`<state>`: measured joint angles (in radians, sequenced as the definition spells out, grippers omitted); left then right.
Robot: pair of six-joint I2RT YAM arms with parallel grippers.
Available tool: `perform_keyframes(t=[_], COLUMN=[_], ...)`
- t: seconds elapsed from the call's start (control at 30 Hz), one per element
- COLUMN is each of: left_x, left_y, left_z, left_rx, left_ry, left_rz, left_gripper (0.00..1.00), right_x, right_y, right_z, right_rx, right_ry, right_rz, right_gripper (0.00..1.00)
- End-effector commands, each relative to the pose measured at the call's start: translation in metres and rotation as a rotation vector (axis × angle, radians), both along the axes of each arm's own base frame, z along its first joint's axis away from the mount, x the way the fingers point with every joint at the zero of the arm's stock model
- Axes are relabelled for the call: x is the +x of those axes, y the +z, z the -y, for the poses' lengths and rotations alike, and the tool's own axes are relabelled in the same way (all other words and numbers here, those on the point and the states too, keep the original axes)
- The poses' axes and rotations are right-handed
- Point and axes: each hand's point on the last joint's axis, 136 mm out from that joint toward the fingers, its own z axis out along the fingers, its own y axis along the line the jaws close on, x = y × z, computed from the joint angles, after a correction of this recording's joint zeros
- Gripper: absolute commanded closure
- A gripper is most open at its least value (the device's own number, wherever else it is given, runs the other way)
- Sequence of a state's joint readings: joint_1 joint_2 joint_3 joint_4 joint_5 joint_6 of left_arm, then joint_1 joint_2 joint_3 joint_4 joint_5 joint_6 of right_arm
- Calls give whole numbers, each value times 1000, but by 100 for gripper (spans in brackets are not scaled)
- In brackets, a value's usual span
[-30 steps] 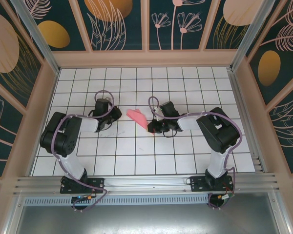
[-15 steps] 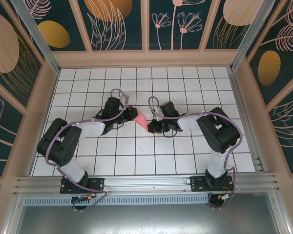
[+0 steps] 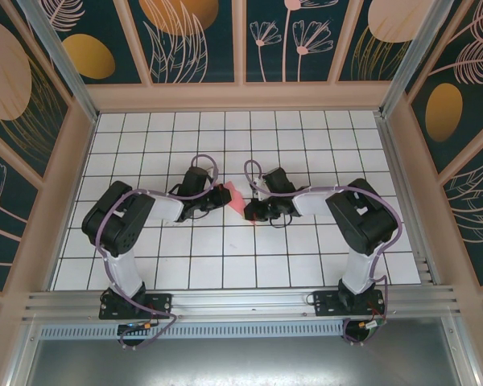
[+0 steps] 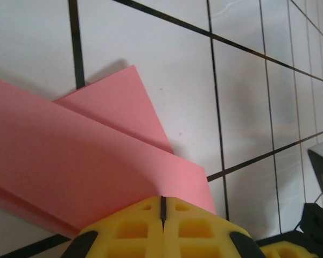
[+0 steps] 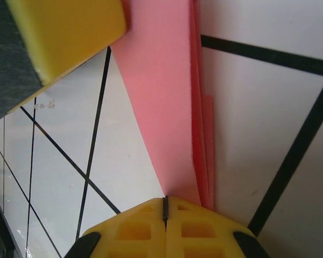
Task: Fold a paper plane with a square sheet of paper (pick it up from the middle)
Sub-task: Fold the wing for the fifth time at the center of the table.
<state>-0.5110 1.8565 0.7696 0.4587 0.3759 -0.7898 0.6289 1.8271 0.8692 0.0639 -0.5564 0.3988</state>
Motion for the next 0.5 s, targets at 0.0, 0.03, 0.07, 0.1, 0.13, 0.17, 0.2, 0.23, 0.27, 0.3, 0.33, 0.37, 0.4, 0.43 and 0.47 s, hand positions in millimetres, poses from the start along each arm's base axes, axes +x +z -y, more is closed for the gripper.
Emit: perform_keyframes(t=[0.0, 0.03, 0.07, 0.1, 0.13, 0.17, 0.2, 0.23, 0.27, 0.3, 0.33, 0.37, 0.4, 0.43, 0.47], left_x=[5, 5, 5, 5, 4, 4, 5, 4, 5, 5, 4, 5, 5, 5, 5], left_y=[-10, -13, -17, -19, -21, -23, -25, -26, -28, -29, -30, -31, -32, -33, -34], left_z=[-4, -5, -6, -7, -7, -8, -9, -10, -11, -11, -11, -12, -12, -13, -14], left_rx=[42, 50, 60, 68, 72, 78, 83, 89, 95, 100, 103, 107, 113, 118, 125], left_ry=[19, 21, 22, 24, 25, 28, 30, 33, 37, 37, 36, 37, 37, 38, 39], left_rz=[-16, -23, -32, -38, -42, -45, -46, -49, -51, -52, -54, -54, -56, -57, -58], left_gripper=[99, 99, 99, 99, 99, 99, 100, 100, 100, 100, 100, 100, 100, 100, 100], right_x=[1, 5, 8, 12, 13, 14, 15, 17, 18, 20, 20, 22, 24, 25, 27], right_y=[8, 10, 11, 11, 10, 8, 6, 4, 2, 1, 0, 0, -1, -3, -4], right_z=[-5, -6, -8, -10, -12, -14, -15, -16, -18, -19, -21, -22, -22, -23, -23], right_rx=[-14, -13, -14, -19, -22, -27, -36, -41, -44, -45, -47, -49, -56, -60, -67], right_ry=[16, 13, 12, 8, 10, 15, 16, 17, 19, 22, 26, 27, 27, 29, 28], right_rz=[11, 20, 26, 31, 35, 34, 31, 31, 30, 29, 30, 31, 33, 34, 35], right_gripper=[100, 100, 100, 100, 100, 100, 100, 100, 100, 100, 100, 100, 100, 100, 100])
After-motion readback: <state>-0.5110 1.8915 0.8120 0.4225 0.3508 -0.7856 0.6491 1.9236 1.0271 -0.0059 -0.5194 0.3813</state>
